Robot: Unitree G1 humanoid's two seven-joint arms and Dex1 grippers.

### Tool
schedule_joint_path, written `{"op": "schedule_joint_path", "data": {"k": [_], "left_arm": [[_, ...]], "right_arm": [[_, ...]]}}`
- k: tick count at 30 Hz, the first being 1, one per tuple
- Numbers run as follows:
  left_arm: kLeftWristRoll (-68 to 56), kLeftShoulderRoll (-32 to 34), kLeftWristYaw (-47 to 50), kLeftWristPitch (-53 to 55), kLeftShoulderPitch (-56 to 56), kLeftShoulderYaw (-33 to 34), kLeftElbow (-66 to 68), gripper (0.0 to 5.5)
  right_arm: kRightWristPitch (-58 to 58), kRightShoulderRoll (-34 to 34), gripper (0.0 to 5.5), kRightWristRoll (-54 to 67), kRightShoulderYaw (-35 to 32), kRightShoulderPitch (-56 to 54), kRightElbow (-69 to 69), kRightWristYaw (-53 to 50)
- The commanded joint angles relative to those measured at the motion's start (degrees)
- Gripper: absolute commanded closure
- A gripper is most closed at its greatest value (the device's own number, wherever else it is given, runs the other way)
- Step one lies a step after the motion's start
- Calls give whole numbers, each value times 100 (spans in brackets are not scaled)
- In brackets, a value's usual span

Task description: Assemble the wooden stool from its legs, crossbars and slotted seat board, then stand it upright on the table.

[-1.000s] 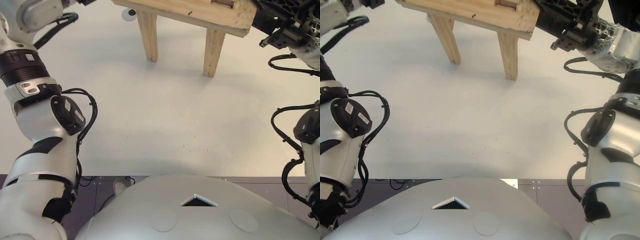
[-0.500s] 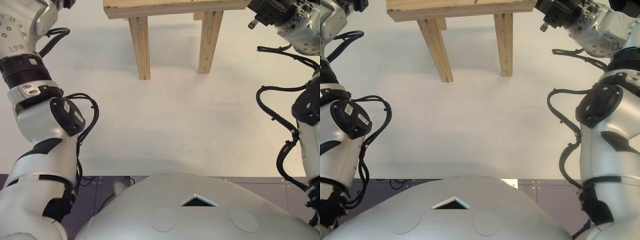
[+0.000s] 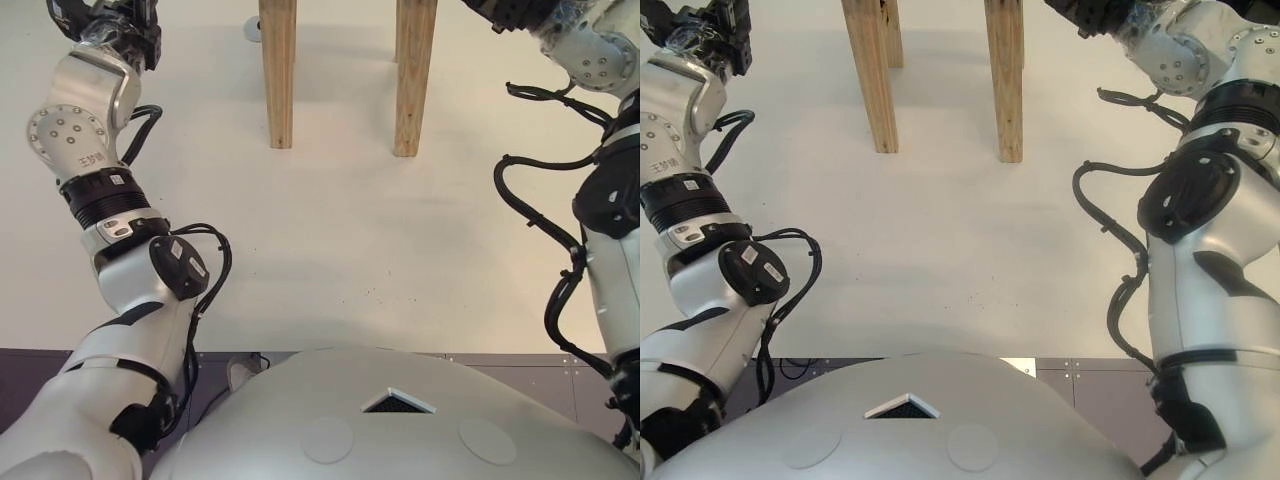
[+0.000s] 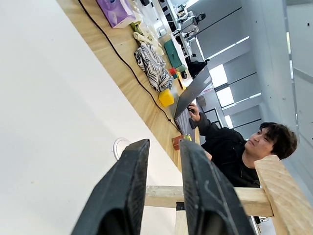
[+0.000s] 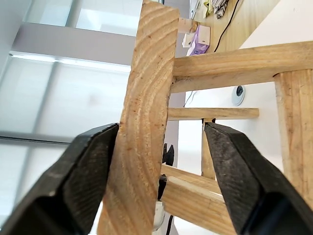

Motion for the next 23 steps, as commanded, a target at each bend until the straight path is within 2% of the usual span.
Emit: {"op": "schedule_joint_path", "data": {"k": [1,3,6,8,10,13,16,20,23], "left_arm": [[144,-165,-427,-301,436,-11,-507,441],[313,-232,-762,-491,742,-155,-792,460],[1062,-137,-1399,-928,1345,-713,-1178,509],[1766,34,-1761,-1271,1824,-1216,-1488,548],[2519,132,-1966,-1678,2349,-1697,-1817,550],[3345,-107,-1936,-2332,3101,-2177,-2189,550],[3756,-461,-1899,-2860,3330,-2493,-2375,550],[4695,-818,-1556,-3754,3676,-2901,-2374,550],[4956,-1317,-1354,-4094,3882,-3213,-2336,550]], "right_arm": [[-743,342,233,27,-231,712,-1256,232],[-1446,693,230,-85,-238,1202,-2293,168],[-2753,1408,282,-841,245,2377,-4300,-119],[-3722,1630,327,-2175,1230,3503,-5458,-451],[-4853,1731,359,-3801,2160,4759,-6325,-1009],[-5673,2002,415,-4974,3017,5988,-6883,-1447],[-5947,2154,465,-5272,3264,6088,-6837,-1546],[-5838,1974,535,-5173,3246,5702,-6655,-1244],[-5696,1800,547,-5157,3225,5562,-6632,-1008]]}}
